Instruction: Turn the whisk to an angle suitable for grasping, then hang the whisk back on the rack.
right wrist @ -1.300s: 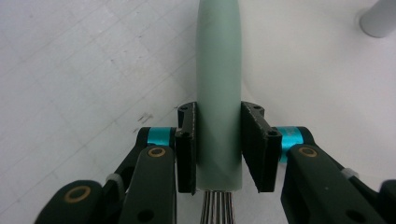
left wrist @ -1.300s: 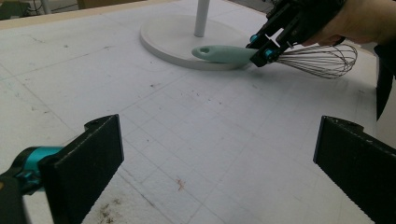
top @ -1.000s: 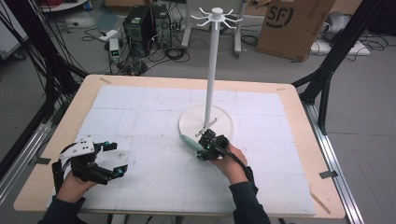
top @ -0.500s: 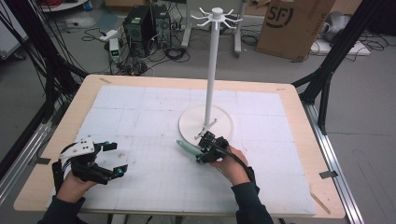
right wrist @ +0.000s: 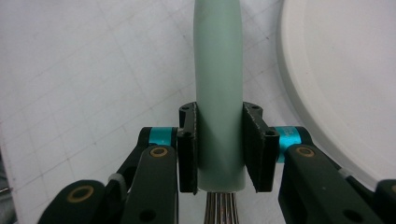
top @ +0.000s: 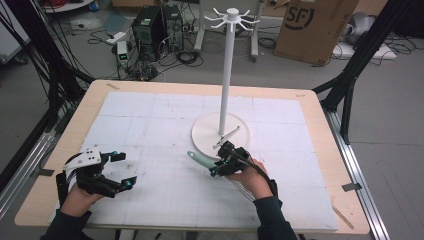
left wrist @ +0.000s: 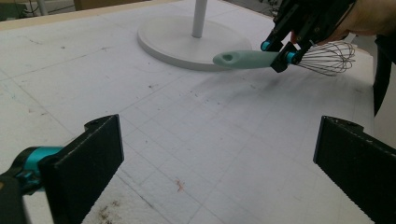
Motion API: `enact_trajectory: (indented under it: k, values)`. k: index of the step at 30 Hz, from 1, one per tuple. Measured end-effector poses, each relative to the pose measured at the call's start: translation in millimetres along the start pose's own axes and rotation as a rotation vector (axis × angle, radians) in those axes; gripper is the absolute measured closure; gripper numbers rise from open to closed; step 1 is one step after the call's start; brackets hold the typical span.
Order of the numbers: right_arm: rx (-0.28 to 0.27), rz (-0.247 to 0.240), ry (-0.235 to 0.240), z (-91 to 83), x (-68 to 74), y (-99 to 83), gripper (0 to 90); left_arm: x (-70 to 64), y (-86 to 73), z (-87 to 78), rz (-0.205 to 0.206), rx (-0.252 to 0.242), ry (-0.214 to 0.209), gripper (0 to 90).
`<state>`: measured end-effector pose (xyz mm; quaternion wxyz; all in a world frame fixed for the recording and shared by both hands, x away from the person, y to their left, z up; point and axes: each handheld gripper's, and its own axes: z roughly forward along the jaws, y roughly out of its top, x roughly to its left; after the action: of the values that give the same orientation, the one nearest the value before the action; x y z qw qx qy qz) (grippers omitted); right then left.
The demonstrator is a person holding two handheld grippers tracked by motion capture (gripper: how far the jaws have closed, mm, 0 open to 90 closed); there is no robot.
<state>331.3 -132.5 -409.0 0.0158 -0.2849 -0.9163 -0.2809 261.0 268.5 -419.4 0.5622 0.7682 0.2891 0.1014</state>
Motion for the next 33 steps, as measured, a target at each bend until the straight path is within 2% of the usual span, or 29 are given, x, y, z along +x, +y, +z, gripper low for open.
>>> enact_trajectory:
  k: [4,10,13,19,23,29,33]
  values:
    - [-0.016,0.003,0.024,-2.2,-1.1,-0.6,69.7,-0.8,-0.4,-1.3,0.006,0.003,0.001,2.2]
    - [-0.068,-0.021,0.057,-9.8,-3.9,-3.4,69.7,-1.8,-0.5,-2.2,0.008,0.008,0.008,2.2]
    - [-0.082,-0.013,0.072,-12.3,-4.7,-4.3,69.7,-1.8,-2.2,-1.9,0.004,0.017,0.011,2.2]
    - [-0.141,-0.021,0.108,-22.4,-8.8,-8.8,69.7,-0.6,-2.1,-4.2,-0.008,0.001,0.006,2.2]
    - [-0.179,-0.009,0.136,-30.9,-12.4,-12.4,69.7,-0.5,-3.2,-3.6,-0.009,0.010,0.011,2.2]
    - [-0.214,-0.001,0.147,-43.9,-16.4,-17.7,69.7,-0.1,-3.4,-3.3,-0.009,0.014,0.012,2.2]
    - [-0.266,0.008,0.157,-53.8,-17.8,-21.0,69.7,-0.8,-3.6,-3.8,-0.009,0.013,0.015,2.2]
